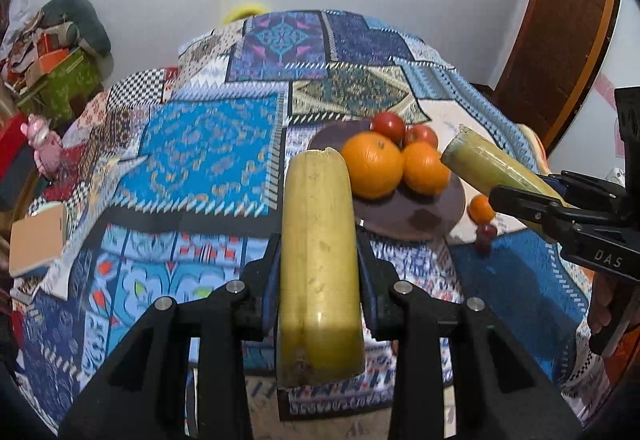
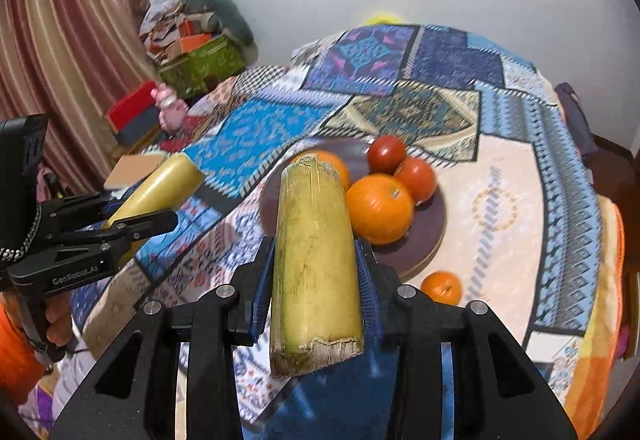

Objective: Organize fruits
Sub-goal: 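Lift both yellow cylinders and carry them over the purple plate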

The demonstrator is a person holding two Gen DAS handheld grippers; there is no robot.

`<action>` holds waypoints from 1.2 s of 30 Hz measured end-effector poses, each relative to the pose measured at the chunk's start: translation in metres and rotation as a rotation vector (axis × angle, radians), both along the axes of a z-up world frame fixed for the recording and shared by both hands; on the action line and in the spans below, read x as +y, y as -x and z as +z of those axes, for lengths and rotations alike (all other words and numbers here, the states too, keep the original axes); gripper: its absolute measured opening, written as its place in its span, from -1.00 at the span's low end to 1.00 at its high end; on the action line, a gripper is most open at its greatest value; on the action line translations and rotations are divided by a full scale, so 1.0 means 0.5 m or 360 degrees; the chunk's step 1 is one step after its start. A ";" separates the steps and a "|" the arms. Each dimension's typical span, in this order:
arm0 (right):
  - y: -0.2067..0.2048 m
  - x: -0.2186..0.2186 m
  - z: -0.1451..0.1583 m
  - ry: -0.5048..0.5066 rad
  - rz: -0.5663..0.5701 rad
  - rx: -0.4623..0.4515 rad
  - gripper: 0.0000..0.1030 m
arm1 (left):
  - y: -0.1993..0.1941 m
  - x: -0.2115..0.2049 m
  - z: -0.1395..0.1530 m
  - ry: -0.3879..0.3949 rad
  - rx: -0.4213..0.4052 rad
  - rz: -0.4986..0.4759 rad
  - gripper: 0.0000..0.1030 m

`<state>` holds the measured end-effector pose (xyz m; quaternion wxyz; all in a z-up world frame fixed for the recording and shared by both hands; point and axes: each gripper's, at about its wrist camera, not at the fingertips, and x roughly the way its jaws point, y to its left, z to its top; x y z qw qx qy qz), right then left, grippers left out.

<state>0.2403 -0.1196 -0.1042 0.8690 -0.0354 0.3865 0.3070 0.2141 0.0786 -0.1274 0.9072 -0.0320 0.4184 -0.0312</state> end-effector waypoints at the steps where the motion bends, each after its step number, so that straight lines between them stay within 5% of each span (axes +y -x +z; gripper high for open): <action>1: -0.006 -0.001 0.004 -0.0007 -0.0013 -0.0007 -0.31 | -0.006 -0.003 0.002 -0.0002 -0.0007 -0.0003 -0.34; 11: -0.071 0.008 0.015 -0.0014 -0.0094 -0.0055 -0.31 | -0.101 -0.013 0.013 -0.0022 -0.0029 -0.0038 -0.34; 36: -0.183 0.076 -0.067 0.0078 -0.0113 0.0050 -0.31 | -0.291 -0.005 -0.096 0.0058 0.0151 -0.0003 -0.34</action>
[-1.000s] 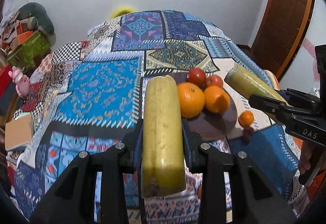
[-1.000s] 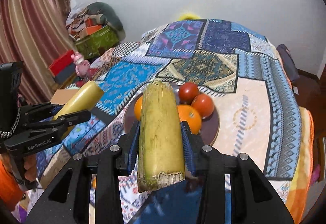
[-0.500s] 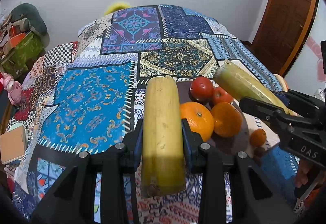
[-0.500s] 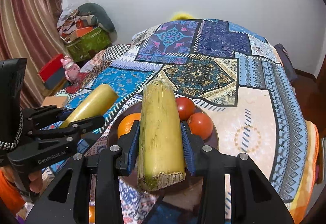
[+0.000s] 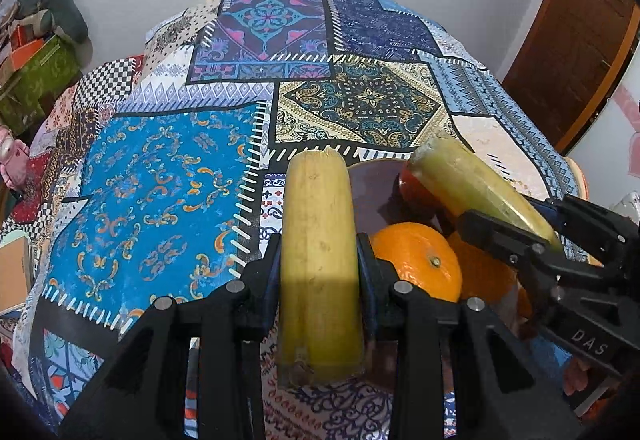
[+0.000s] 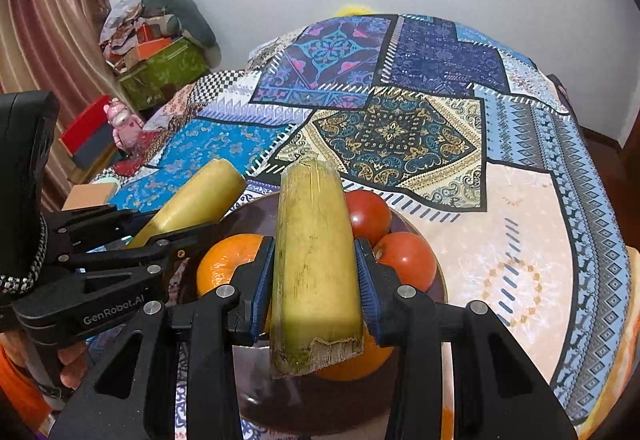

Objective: Organize fruits
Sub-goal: 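Lift both yellow cylinders and carry them over the purple plate, then lower both yellow cylinders onto the plate rim and open both tools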

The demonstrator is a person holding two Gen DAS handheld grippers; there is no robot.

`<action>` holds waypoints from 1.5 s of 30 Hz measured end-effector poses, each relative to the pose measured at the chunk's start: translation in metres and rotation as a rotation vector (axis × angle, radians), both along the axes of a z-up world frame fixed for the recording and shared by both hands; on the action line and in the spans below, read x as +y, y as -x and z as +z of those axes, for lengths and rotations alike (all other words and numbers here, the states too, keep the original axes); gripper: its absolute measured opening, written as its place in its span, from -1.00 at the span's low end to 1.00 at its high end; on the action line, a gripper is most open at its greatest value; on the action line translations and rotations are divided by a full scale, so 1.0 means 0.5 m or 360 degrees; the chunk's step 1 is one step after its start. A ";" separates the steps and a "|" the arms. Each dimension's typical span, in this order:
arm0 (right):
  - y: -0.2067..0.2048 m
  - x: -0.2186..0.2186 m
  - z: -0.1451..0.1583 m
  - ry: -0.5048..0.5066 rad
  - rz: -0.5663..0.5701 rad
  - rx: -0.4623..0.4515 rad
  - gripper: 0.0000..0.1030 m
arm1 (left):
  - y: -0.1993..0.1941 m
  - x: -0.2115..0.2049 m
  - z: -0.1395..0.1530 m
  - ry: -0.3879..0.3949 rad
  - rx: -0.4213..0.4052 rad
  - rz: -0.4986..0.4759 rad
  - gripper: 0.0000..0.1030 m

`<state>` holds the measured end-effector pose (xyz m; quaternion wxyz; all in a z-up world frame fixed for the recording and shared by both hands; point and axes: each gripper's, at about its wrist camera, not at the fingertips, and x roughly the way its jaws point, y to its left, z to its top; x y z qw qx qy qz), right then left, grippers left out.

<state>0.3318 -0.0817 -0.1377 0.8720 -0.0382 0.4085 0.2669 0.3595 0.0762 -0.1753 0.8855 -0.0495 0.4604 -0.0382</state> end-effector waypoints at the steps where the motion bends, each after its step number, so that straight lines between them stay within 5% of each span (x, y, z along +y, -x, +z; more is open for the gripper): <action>1: -0.001 0.001 -0.003 0.0002 0.0001 0.0003 -0.31 | -0.003 0.001 -0.003 0.0004 0.0007 0.0003 -0.34; 8: -0.009 0.006 -0.011 -0.0009 0.0014 0.0030 -0.31 | -0.014 0.009 -0.007 0.0066 0.0019 0.0013 -0.34; 15: -0.013 0.005 -0.012 -0.0019 0.0022 0.0053 -0.30 | -0.007 -0.022 0.013 -0.0069 -0.0049 -0.0038 -0.34; 23: 0.008 -0.011 0.027 -0.0033 0.0031 -0.0012 -0.26 | 0.015 -0.026 0.036 -0.0081 -0.0078 -0.0046 -0.34; 37: 0.084 -0.094 0.084 0.0012 -0.0022 -0.0116 -0.23 | 0.126 -0.026 0.109 -0.0103 -0.0156 -0.0026 -0.28; 45: 0.134 -0.159 0.055 0.0093 -0.0084 -0.0095 -0.15 | 0.193 -0.035 0.096 -0.0104 -0.0117 0.0000 -0.13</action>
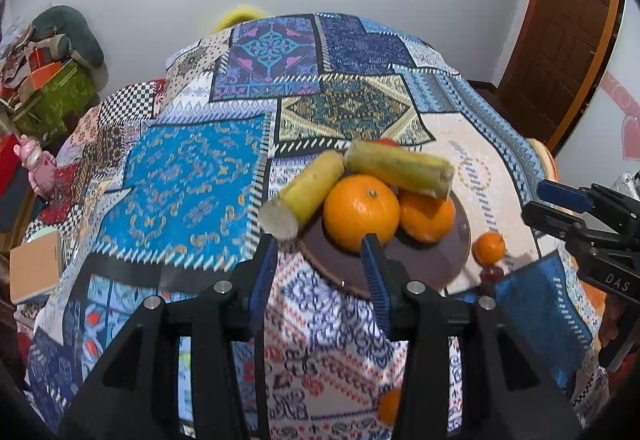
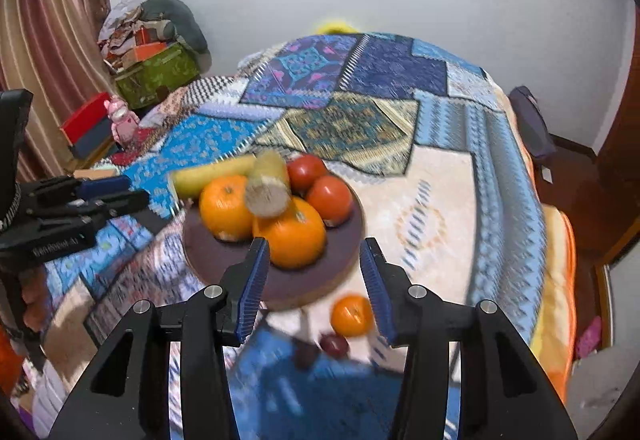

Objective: Organize fruits
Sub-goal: 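Lower both yellow cylinders onto the plate rim and open both tools, then grasp a small mandarin with the left tool while the right tool grasps another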

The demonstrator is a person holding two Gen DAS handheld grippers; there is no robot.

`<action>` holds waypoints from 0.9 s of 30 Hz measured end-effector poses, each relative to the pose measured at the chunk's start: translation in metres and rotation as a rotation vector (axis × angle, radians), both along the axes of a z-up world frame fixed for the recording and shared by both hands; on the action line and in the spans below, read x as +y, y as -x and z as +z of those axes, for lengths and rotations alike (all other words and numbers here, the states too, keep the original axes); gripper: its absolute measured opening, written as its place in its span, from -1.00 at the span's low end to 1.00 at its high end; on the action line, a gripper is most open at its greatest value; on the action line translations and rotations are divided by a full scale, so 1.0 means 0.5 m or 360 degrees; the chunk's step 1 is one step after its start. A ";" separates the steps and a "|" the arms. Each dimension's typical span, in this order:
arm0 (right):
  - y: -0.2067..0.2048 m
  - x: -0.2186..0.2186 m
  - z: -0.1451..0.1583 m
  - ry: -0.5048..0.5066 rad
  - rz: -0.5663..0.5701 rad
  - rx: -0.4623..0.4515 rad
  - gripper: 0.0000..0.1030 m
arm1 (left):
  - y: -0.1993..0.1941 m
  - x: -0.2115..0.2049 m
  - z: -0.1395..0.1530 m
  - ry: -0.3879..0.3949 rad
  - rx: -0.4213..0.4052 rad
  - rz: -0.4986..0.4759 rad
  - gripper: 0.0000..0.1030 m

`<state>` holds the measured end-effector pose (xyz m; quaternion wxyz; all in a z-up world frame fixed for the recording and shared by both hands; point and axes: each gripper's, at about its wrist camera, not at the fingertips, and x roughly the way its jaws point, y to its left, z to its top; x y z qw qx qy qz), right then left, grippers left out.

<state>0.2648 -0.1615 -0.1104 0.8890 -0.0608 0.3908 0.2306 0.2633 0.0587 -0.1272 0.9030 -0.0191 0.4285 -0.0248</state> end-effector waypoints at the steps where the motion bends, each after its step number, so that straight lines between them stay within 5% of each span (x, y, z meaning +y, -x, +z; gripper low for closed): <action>1: 0.001 -0.008 -0.008 0.0008 -0.0009 0.0015 -0.14 | 0.004 0.000 -0.004 0.0001 0.0007 0.0006 -0.11; 22: -0.049 -0.022 -0.156 0.0015 -0.0045 0.0313 -0.15 | -0.012 0.021 -0.114 0.0092 0.0199 0.0089 -0.08; 27: -0.048 -0.022 -0.155 0.0014 -0.0047 0.0309 -0.30 | -0.011 0.017 -0.119 0.0100 0.0209 0.0078 -0.08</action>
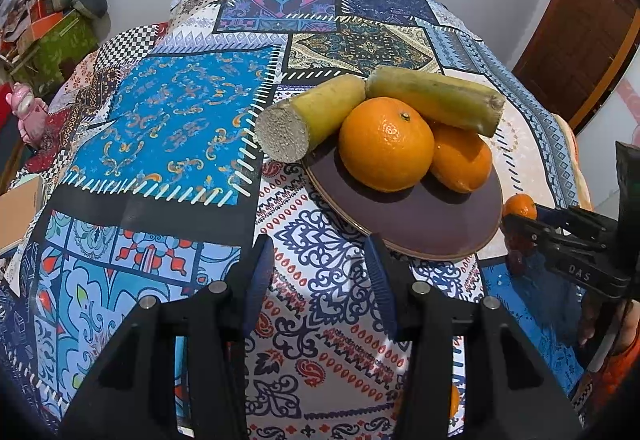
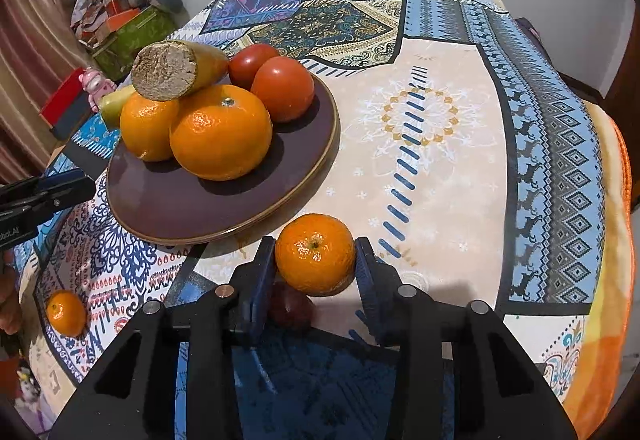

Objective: Organize fruits
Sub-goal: 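Grasp a small mandarin with the left tool while the right tool grasps another, then carry both mandarins onto the plate beside the oranges and open both tools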

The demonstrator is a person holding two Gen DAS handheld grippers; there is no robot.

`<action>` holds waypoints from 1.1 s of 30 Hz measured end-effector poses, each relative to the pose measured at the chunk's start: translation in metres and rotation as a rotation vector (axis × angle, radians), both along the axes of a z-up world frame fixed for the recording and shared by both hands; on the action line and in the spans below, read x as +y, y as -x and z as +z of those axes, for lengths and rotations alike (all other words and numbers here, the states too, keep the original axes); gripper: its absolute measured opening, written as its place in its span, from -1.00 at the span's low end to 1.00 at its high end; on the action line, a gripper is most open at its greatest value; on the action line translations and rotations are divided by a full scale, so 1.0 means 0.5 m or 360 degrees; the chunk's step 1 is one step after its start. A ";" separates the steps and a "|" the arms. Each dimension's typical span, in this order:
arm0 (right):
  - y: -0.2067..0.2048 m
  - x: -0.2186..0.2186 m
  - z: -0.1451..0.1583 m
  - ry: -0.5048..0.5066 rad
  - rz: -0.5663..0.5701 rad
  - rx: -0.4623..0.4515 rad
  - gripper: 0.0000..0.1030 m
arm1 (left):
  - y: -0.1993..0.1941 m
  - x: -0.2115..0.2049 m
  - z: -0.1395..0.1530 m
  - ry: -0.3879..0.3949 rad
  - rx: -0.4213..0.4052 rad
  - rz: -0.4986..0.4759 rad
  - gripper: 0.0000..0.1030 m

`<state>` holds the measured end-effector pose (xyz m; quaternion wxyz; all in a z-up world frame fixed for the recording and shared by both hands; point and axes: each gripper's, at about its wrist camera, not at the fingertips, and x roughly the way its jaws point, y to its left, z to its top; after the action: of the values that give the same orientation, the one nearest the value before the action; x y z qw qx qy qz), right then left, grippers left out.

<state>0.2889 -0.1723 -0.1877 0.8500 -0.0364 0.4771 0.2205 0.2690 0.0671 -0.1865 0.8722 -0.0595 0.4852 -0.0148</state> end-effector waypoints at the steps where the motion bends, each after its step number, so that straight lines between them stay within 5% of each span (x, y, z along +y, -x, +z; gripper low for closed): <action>1: 0.002 0.001 0.003 0.0001 -0.0004 -0.0009 -0.30 | 0.002 -0.002 0.001 -0.0001 0.0001 -0.0005 -0.08; 16: 0.131 -0.011 0.100 -0.0068 0.0041 -0.0158 -0.31 | 0.112 -0.051 0.042 0.0026 -0.0020 -0.0091 -0.08; 27: 0.193 -0.011 0.107 -0.0103 0.0085 -0.0145 -0.31 | 0.177 -0.120 -0.006 0.0024 0.0104 -0.0199 -0.09; 33: 0.196 -0.014 0.101 -0.0127 0.0075 -0.0119 -0.31 | 0.181 -0.121 -0.013 0.0004 0.0077 -0.0190 -0.32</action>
<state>0.1910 -0.1794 -0.1374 0.8625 -0.0218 0.4349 0.2578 0.1784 0.0066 -0.1931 0.8577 -0.0320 0.5089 -0.0659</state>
